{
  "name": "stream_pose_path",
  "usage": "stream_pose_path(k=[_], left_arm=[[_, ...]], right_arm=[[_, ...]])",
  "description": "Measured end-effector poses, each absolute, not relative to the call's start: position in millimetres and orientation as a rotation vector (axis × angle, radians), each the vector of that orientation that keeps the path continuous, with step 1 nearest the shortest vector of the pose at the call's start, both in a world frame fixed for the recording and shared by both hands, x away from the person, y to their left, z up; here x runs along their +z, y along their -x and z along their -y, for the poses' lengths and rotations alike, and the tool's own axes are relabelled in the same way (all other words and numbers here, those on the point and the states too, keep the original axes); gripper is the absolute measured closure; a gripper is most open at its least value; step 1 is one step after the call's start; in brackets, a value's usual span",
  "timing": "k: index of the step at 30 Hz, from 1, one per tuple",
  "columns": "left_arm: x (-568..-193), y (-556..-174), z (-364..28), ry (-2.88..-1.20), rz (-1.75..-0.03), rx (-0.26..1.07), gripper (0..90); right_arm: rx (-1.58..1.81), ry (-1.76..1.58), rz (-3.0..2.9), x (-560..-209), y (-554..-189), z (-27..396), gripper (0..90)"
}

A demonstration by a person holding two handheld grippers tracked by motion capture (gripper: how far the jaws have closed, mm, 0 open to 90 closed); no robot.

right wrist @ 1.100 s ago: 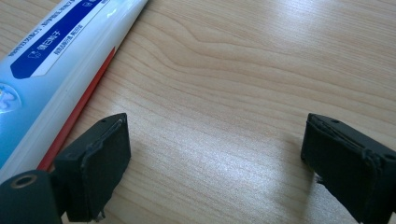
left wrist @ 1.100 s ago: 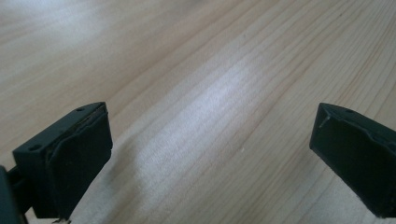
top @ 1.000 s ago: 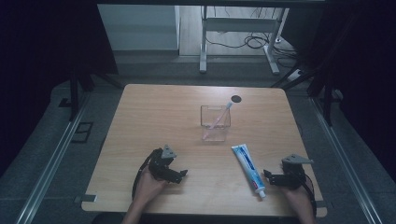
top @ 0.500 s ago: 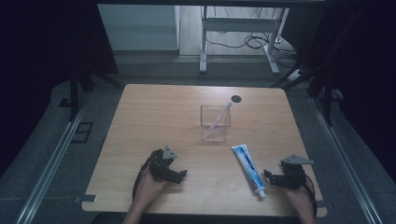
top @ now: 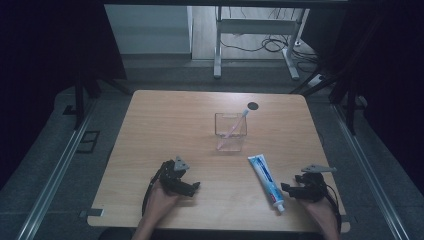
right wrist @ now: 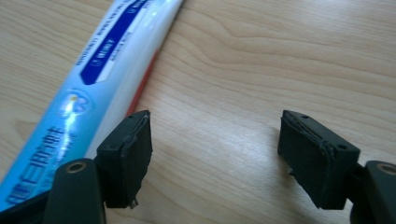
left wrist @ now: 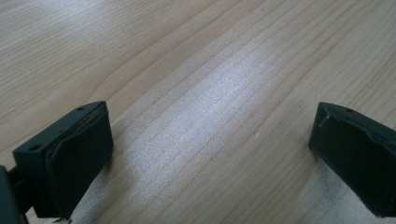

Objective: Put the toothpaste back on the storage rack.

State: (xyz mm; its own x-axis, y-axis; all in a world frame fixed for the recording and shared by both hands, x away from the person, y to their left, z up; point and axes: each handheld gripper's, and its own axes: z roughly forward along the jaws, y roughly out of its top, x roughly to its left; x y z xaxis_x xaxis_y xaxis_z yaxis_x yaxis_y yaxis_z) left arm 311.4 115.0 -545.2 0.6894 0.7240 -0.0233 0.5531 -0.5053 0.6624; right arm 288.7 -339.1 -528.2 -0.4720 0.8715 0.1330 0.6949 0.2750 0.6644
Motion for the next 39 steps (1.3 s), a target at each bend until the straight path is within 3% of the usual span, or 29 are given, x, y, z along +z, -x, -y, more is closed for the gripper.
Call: stream_pose_path(k=[11,25,39], left_arm=[[-545,-311,-115,-2.243,-0.976,0.342,0.1],[-545,-311,-115,-2.241,-0.979,0.343,0.5],[-545,-311,-115,-2.239,-0.98,0.343,0.6]], right_arm=[[1.093,-1.302,-2.364,-510,-283,329,56.3],[1.145,-1.158,-2.469,-490,-278,297,78.1],[1.067,-1.132,-2.631,-507,-275,269,83.3]])
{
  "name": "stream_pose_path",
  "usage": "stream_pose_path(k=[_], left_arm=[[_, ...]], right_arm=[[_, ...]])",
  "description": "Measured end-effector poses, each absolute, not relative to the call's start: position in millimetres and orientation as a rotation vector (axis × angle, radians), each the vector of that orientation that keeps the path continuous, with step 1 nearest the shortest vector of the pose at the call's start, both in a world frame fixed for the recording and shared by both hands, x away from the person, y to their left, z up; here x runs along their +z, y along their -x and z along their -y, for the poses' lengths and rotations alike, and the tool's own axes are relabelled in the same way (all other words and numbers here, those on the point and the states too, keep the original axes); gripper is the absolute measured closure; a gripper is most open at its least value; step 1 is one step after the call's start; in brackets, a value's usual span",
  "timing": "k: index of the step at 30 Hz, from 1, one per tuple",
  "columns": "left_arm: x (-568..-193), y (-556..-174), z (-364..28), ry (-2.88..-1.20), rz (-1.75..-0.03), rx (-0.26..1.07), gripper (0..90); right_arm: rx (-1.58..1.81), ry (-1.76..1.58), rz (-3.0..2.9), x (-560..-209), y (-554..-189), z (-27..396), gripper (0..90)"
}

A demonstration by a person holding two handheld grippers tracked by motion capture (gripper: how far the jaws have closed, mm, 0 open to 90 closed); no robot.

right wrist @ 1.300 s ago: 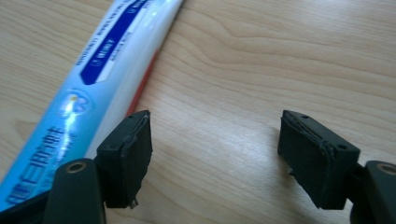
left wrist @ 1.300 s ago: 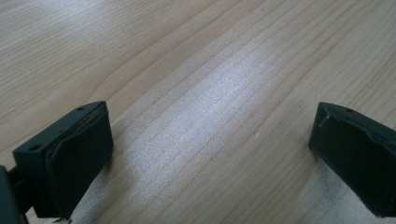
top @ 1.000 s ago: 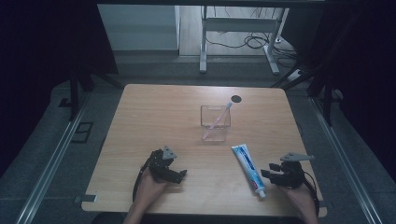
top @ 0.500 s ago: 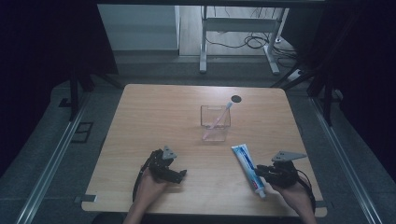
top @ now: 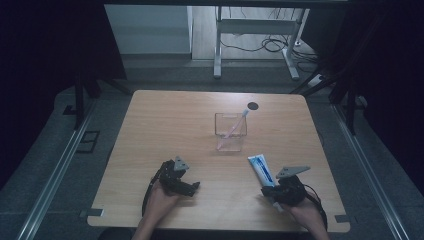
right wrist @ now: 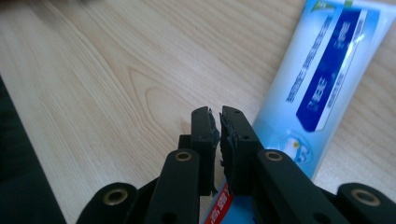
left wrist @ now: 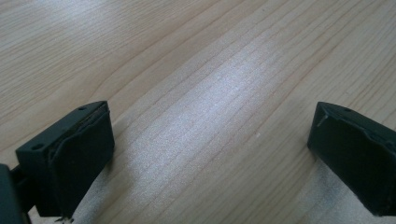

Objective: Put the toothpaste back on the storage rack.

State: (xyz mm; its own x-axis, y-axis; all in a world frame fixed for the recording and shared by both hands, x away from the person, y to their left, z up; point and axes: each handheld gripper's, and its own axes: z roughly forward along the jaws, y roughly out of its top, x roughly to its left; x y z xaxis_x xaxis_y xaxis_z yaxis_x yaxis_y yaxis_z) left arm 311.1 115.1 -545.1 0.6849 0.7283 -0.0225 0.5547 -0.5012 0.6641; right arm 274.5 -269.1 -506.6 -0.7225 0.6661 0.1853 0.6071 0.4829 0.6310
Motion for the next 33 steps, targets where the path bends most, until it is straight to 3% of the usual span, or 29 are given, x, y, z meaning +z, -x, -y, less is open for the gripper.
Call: stream_pose_path(k=[23,33], left_arm=[[-545,-311,-115,-2.238,-0.98,0.342,0.6],[-545,-311,-115,-2.239,-0.981,0.343,0.6]], right_arm=[[1.035,-1.202,-2.597,-508,-279,298,80.3],[1.021,-1.147,-2.635,-491,-281,295,73.3]])
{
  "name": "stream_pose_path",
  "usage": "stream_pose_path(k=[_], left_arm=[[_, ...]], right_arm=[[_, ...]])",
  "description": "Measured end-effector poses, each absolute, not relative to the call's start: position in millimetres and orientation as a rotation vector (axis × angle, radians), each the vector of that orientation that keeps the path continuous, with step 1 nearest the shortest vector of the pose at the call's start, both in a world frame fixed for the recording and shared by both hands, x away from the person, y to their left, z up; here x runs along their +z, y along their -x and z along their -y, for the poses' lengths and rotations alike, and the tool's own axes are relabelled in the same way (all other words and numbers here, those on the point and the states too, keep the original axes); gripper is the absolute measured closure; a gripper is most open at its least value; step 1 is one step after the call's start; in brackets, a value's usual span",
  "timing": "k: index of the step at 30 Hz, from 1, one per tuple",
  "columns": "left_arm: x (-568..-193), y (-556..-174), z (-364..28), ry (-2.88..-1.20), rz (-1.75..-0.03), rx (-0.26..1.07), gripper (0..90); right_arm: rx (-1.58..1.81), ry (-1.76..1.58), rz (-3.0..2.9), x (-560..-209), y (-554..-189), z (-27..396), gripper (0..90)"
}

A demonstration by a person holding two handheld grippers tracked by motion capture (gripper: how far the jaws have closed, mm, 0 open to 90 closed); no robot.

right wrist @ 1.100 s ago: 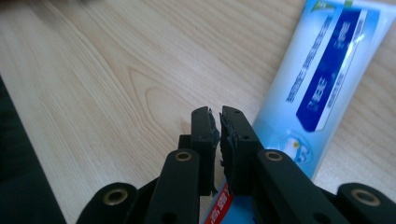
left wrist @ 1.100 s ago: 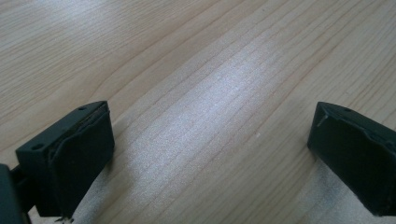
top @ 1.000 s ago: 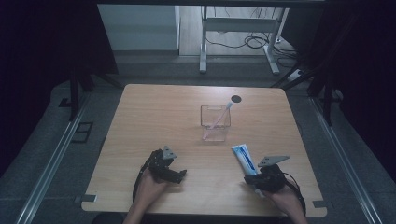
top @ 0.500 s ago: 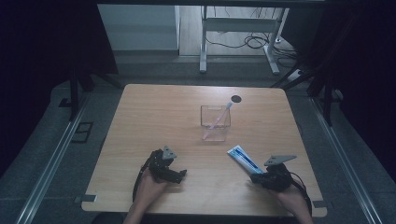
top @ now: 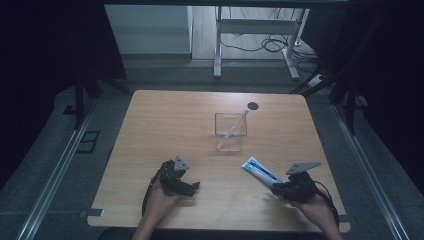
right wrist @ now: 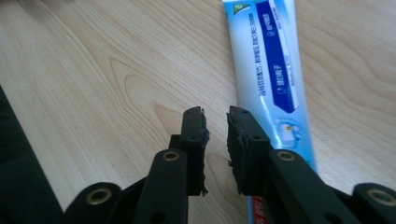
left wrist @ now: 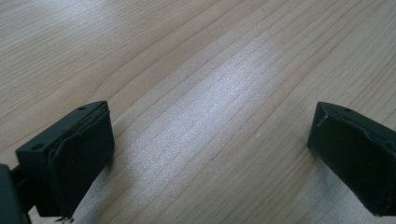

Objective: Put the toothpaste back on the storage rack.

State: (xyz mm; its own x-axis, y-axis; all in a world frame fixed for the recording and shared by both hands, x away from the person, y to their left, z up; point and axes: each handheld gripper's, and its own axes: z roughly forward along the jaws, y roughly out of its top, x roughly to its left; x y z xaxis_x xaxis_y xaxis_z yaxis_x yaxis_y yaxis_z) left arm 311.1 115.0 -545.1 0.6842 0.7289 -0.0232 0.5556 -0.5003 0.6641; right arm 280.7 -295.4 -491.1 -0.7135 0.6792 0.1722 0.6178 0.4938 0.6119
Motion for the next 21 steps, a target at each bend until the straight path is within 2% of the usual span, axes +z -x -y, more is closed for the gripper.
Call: stream_pose_path(k=[9,21], left_arm=[[-545,-311,-115,-2.24,-0.981,0.342,0.6],[-545,-311,-115,-2.245,-0.978,0.341,0.6]], right_arm=[[0.863,-1.158,-2.665,-475,-289,305,60.6],[0.657,-1.144,-2.764,-476,-304,301,54.2]])
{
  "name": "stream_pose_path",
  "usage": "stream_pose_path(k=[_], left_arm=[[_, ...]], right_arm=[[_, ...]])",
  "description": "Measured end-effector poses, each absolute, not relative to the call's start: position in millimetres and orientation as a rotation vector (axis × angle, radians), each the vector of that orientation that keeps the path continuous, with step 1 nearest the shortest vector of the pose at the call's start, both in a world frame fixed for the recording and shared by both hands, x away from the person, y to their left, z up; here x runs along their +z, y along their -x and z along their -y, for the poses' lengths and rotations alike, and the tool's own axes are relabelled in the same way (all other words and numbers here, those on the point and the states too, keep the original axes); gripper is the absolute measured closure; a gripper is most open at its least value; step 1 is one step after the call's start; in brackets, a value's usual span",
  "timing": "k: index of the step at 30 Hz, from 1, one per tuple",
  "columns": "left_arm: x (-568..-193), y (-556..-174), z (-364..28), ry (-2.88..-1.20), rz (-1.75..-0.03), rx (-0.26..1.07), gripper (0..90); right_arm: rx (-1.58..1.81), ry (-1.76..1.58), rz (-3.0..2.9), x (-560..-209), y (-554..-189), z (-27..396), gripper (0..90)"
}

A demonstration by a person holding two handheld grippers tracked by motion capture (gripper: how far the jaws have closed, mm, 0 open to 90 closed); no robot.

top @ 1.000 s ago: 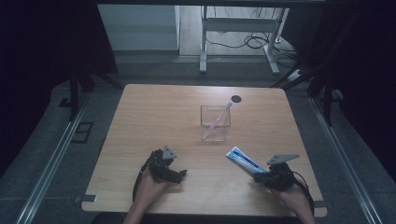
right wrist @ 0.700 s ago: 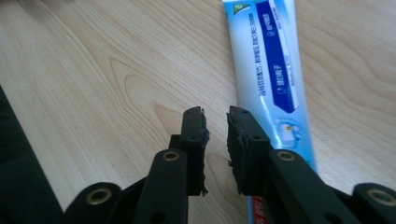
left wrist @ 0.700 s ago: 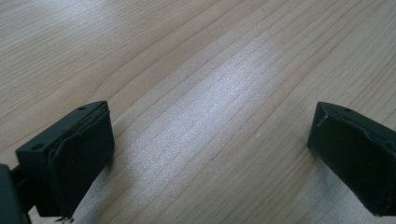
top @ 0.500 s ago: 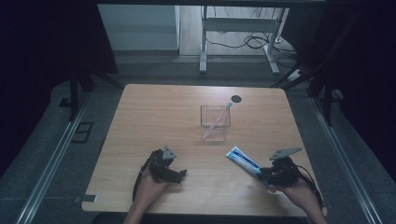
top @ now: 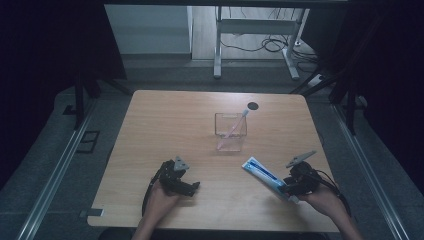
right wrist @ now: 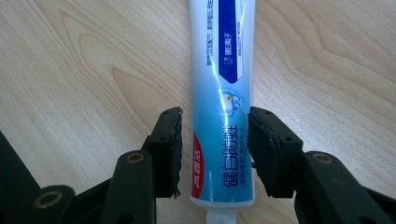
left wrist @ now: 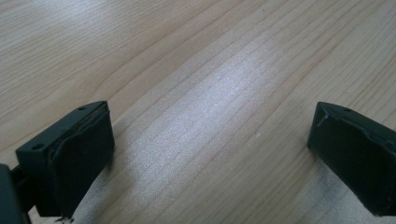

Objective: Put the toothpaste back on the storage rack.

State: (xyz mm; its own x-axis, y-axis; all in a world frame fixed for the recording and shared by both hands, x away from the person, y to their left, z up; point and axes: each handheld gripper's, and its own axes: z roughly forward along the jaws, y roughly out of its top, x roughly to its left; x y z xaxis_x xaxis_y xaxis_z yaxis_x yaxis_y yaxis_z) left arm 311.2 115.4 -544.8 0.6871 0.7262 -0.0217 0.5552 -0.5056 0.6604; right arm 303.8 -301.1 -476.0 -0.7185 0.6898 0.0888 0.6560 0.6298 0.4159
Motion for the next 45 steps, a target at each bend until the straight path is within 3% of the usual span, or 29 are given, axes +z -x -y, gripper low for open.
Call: stream_pose_path(k=[35,41,45], left_arm=[[-545,-311,-115,-2.247,-0.978,0.34,0.6],[-545,-311,-115,-2.247,-0.978,0.341,0.6],[-545,-311,-115,-2.247,-0.979,0.341,0.6]], right_arm=[[0.146,-1.213,-2.934,-497,-351,254,48.3],[0.097,-1.21,-2.945,-499,-354,249,50.6],[0.094,-1.22,-2.946,-498,-355,249,58.9]])
